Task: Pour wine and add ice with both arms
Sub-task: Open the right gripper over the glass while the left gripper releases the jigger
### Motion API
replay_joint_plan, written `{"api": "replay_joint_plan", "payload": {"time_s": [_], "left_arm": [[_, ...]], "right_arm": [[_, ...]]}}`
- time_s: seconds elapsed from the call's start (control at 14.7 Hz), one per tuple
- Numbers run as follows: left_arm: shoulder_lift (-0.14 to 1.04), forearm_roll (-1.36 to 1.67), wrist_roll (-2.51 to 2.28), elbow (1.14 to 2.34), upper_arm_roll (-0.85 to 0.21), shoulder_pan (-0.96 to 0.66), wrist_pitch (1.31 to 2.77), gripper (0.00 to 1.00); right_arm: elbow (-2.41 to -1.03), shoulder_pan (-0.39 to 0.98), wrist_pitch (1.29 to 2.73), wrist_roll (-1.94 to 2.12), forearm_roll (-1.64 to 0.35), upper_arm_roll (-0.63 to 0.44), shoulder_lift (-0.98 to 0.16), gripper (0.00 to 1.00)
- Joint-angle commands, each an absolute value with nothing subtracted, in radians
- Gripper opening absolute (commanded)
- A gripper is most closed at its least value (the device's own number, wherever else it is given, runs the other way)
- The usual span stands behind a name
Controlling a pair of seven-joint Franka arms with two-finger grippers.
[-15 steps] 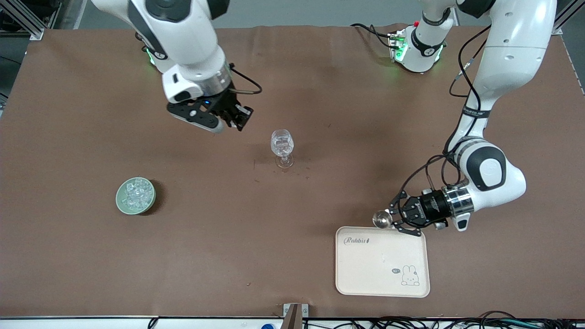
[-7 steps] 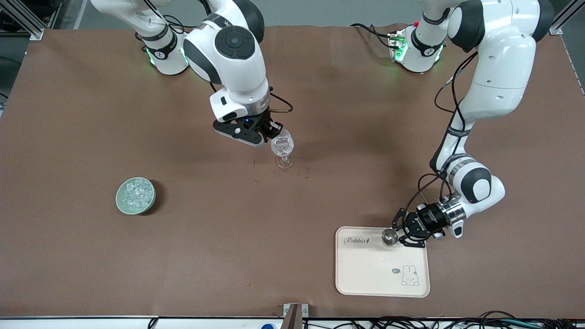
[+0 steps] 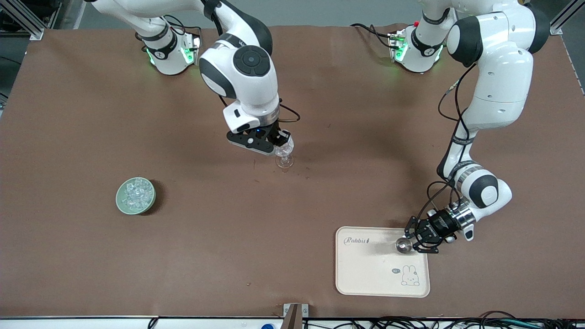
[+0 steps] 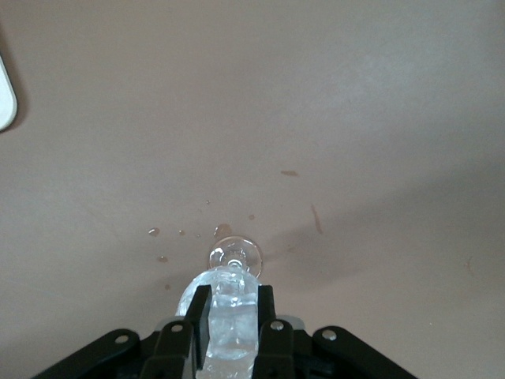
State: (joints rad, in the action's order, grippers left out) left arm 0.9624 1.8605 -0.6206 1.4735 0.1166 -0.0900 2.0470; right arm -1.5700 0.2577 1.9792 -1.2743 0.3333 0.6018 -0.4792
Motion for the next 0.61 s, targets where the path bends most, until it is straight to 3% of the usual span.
{"api": "replay_joint_plan", "payload": {"time_s": [0.0,0.27,0.41,0.48,0.55], "left_arm": [[0.982,1.917,-0.609,1.457,0.121,-0.083,2.034,0.06],[0.991,1.904,-0.580,1.462,0.132,-0.069,2.002,0.13],[0.977,1.901,-0.586,1.482,0.140,-0.068,1.999,0.92],[0.976,1.899,-0.589,1.485,0.141,-0.067,1.994,1.00],[0.968,1.895,-0.592,1.491,0.155,-0.066,1.984,1.00]], "right_arm": [[-1.578,0.270,1.983,-1.311,0.357,0.611,-0.480,0.01],[-1.591,0.285,1.985,-1.331,0.357,0.614,-0.485,0.01],[-1.600,0.291,1.986,-1.345,0.357,0.615,-0.485,0.02],[-1.601,0.294,1.987,-1.351,0.357,0.615,-0.485,0.02],[-1.601,0.296,1.985,-1.351,0.357,0.615,-0.485,0.02]]}}
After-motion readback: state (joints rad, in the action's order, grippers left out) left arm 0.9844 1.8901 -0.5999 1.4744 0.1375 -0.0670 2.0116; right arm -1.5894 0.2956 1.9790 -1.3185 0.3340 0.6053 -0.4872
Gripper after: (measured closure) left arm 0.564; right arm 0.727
